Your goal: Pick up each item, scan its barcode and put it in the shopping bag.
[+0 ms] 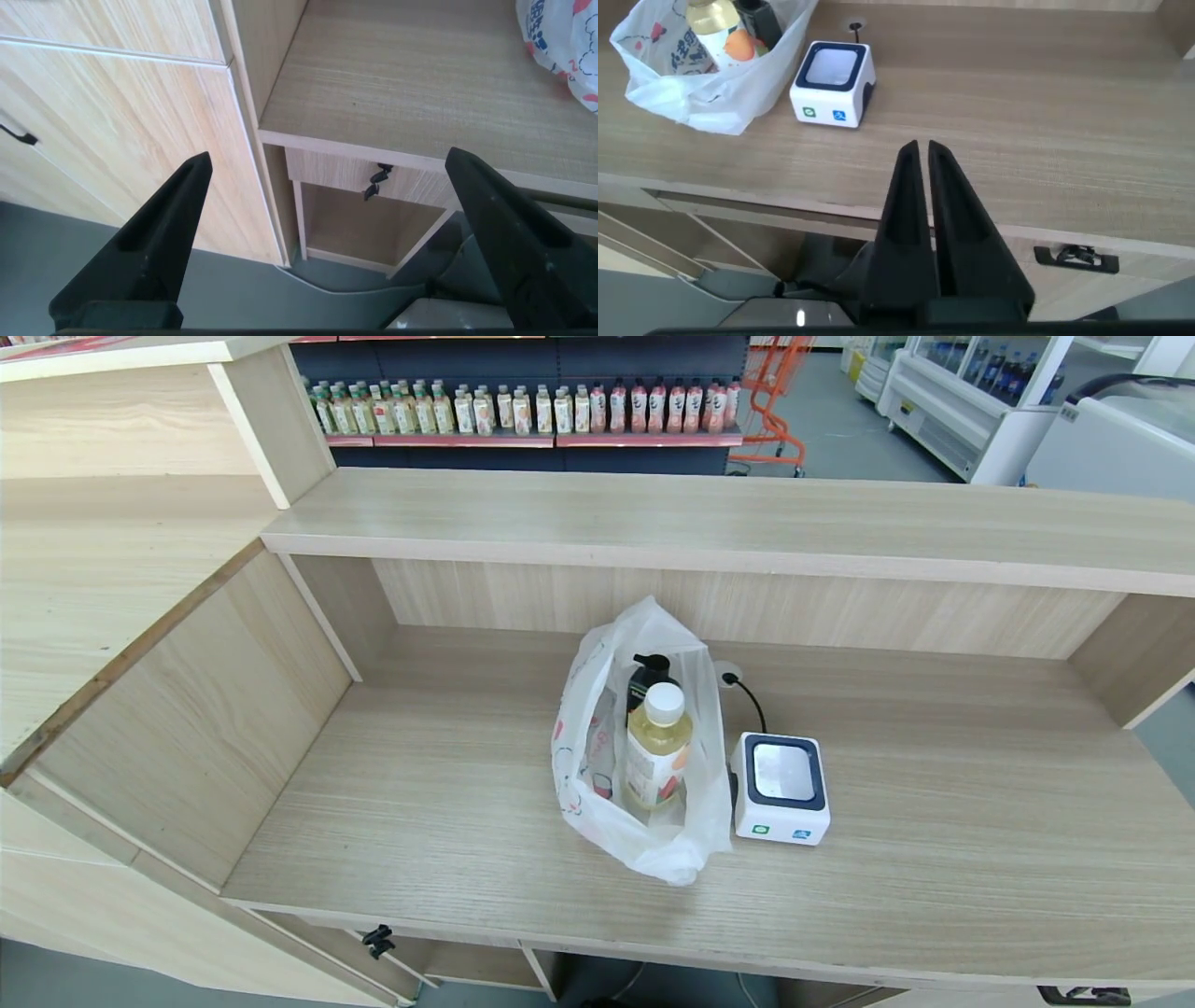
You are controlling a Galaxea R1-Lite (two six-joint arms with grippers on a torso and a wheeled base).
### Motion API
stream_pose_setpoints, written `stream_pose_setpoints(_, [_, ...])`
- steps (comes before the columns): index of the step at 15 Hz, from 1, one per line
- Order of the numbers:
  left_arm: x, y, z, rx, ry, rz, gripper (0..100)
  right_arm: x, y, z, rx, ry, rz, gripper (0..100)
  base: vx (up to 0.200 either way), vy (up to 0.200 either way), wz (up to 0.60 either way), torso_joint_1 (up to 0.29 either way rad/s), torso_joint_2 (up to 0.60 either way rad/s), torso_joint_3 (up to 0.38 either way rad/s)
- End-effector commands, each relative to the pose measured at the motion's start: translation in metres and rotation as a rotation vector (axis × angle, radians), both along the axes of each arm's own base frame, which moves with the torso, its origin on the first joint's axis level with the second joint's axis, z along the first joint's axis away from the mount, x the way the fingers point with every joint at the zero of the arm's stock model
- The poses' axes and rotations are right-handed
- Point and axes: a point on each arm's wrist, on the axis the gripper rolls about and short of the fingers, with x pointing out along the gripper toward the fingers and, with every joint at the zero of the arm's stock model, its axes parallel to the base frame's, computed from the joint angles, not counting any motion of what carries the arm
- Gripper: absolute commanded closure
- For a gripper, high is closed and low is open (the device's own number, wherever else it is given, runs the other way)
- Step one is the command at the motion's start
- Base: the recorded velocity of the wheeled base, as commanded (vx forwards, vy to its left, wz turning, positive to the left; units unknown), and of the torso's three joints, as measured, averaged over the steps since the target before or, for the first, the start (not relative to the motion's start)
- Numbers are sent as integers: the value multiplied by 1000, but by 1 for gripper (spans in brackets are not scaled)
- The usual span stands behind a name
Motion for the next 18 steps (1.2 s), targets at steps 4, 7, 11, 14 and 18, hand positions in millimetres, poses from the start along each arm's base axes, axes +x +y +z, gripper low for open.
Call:
stream_pose_setpoints(4, [0, 0, 0, -13, -2, 1, 0, 0, 0, 0, 0, 4, 0, 100, 0, 0, 0, 0, 0, 0])
stream_pose_setpoints(7, [0, 0, 0, 4, 2, 0, 0, 0, 0, 0, 0, 4, 0, 100, 0, -200, 0, 2, 1, 2])
stream_pose_setpoints(11, [0, 0, 0, 4, 0, 0, 0, 0, 0, 0, 0, 4, 0, 100, 0, 0, 0, 0, 0, 0])
stream_pose_setpoints(14, [0, 0, 0, 7, 2, 0, 0, 0, 0, 0, 0, 4, 0, 100, 67, 0, 0, 1, 1, -1])
stream_pose_setpoints(18, [0, 0, 0, 4, 0, 0, 0, 0, 0, 0, 0, 4, 0, 100, 100, 0, 0, -2, 1, 1])
